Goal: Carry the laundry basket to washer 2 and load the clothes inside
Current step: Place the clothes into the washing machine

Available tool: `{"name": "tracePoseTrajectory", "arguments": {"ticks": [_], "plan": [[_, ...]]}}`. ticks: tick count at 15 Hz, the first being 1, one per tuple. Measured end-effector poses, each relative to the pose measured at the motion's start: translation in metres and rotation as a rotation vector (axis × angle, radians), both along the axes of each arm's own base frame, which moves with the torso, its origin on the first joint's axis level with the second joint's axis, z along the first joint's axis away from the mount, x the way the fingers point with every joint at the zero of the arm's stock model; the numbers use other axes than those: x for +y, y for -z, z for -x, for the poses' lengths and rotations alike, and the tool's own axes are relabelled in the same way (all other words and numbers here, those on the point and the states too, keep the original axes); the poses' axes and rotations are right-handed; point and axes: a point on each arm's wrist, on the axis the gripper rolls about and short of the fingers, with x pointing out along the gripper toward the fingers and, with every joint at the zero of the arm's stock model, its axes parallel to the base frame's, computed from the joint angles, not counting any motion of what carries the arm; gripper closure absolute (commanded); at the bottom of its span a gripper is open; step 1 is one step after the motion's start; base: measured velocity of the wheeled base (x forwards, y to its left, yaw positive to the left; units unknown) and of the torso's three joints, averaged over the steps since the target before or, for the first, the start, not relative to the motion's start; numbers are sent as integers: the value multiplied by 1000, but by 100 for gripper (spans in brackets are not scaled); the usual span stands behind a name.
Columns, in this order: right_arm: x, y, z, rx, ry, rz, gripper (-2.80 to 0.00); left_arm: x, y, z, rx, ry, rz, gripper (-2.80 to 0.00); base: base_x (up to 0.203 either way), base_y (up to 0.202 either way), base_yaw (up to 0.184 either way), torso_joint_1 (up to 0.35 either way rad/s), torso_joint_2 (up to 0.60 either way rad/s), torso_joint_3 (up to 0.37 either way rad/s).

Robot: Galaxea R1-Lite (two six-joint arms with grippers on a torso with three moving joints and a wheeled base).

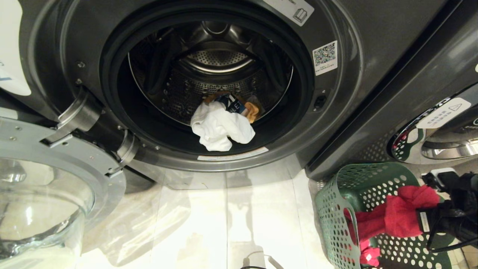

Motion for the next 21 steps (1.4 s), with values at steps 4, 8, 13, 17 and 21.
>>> {"name": "tracePoseTrajectory", "arguments": {"ticks": [4,8,13,17,21], "plan": [[14,-71,33,-330,-83,102,0,0,0,0,0,0,0,0,0,0,0,0,0,0],[43,-146,79,-664,-309,140,0,0,0,0,0,0,0,0,0,0,0,0,0,0],[74,-188,138,-828,-700,29,0,0,0,0,0,0,0,0,0,0,0,0,0,0],[83,-204,166,-878,-908,-71,0,0,0,0,0,0,0,0,0,0,0,0,0,0],[83,-228,182,-856,-994,-110,0,0,0,0,0,0,0,0,0,0,0,0,0,0]]}}
